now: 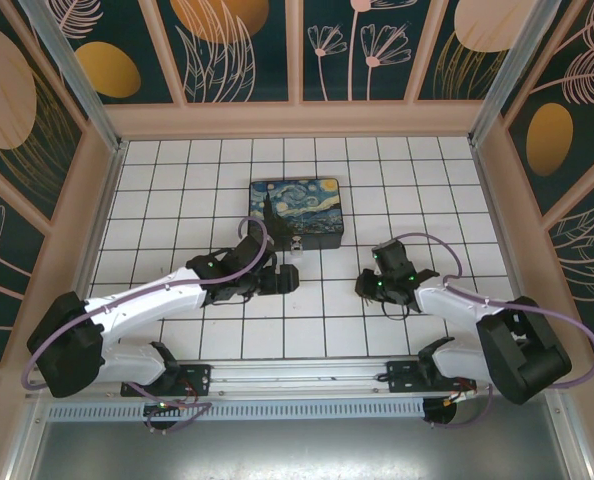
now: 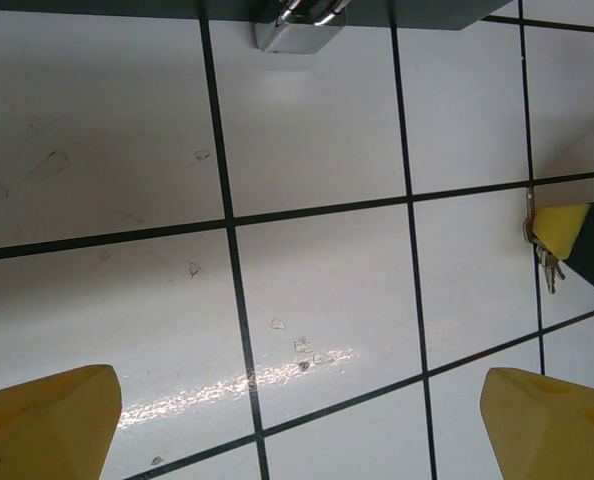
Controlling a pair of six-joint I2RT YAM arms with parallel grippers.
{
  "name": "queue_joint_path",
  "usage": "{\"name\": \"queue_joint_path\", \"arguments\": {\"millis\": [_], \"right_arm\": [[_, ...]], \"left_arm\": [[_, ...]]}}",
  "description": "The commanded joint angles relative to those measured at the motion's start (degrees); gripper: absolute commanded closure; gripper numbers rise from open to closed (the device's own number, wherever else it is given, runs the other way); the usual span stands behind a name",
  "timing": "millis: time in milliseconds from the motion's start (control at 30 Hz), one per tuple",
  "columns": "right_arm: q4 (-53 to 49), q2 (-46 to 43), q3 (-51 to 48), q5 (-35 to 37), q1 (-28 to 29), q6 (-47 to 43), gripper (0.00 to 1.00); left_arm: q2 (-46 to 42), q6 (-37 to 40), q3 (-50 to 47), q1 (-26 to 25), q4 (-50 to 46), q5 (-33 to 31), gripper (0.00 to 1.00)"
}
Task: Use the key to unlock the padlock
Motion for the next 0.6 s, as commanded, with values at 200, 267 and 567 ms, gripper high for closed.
{"name": "queue_joint_path", "arguments": {"millis": [200, 267, 567], "right_arm": [[2.08, 4.18, -0.97, -4.24, 3.1, -1.03, 0.89], [2.68, 4.49, -1.28, -4.58, 3.11, -0.98, 0.92], [3.94, 0.2, -0.56, -6.81, 3.1, -1.58, 1.0]], "left_arm": [[1.24, 1.53, 0.8, -0.47, 1.15, 0.57, 0.08], [1.49, 1.75, 0.99, -0.52, 1.15, 0.57, 0.08], [2.22, 1.97, 0.12, -0.61, 4.1, 2.32, 0.08]]}}
